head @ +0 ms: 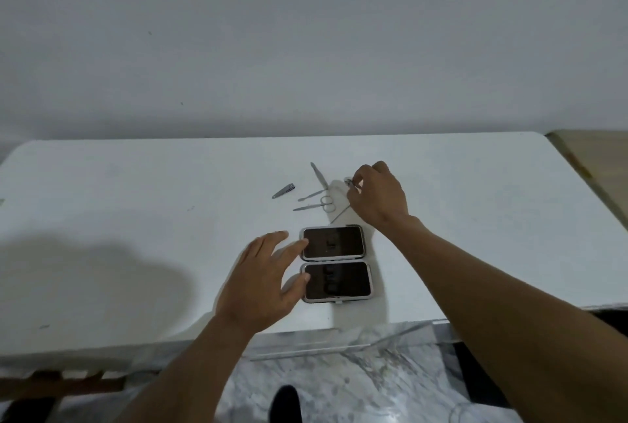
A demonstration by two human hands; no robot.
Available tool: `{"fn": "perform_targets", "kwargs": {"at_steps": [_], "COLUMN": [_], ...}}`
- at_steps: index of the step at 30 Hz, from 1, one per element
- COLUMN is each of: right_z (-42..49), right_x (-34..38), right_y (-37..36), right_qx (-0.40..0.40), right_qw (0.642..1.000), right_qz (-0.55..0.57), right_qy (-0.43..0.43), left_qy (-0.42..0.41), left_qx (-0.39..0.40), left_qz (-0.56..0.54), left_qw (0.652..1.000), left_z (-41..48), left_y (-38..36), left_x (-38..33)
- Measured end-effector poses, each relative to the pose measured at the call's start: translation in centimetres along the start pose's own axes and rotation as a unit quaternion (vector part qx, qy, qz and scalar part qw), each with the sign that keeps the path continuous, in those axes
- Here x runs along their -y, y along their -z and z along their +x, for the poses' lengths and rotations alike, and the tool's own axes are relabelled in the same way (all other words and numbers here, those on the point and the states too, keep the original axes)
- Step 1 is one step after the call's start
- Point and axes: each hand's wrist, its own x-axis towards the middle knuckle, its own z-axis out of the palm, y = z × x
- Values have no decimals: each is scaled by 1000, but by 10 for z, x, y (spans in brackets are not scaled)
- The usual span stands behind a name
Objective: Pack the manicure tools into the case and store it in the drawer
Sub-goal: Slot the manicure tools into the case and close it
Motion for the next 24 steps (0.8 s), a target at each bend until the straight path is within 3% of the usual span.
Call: {"fn": "perform_targets", "kwargs": {"at_steps": [3,6,9,12,16,24], "right_z": [-19,-37,-56,-70,-80,-79], "right_x": [0,-3,-3,0,0,1], "right_y": [12,21,31,41,46,56], "right_qx": [-3,46,123,167,190,153], "right_qw": [993,968,899,843,786,773], "right_qz": [108,233,407,501,580,609], "right_qy": [-44,-77,-104,-106,-100,-88], "left_qy": [2,3,2,6,6,-3], "left_qx": [-4,-6,-9,-7,-10,-20], "left_qz": [2,8,11,7,6,-5], "left_qw": [1000,1000,1000,1000,1000,1000], "left_z": [-1,-1,-2,-2,-3,3], "left_y": [-1,-2,-4,-4,-5,0], "left_x": [0,1,1,2,1,2]}}
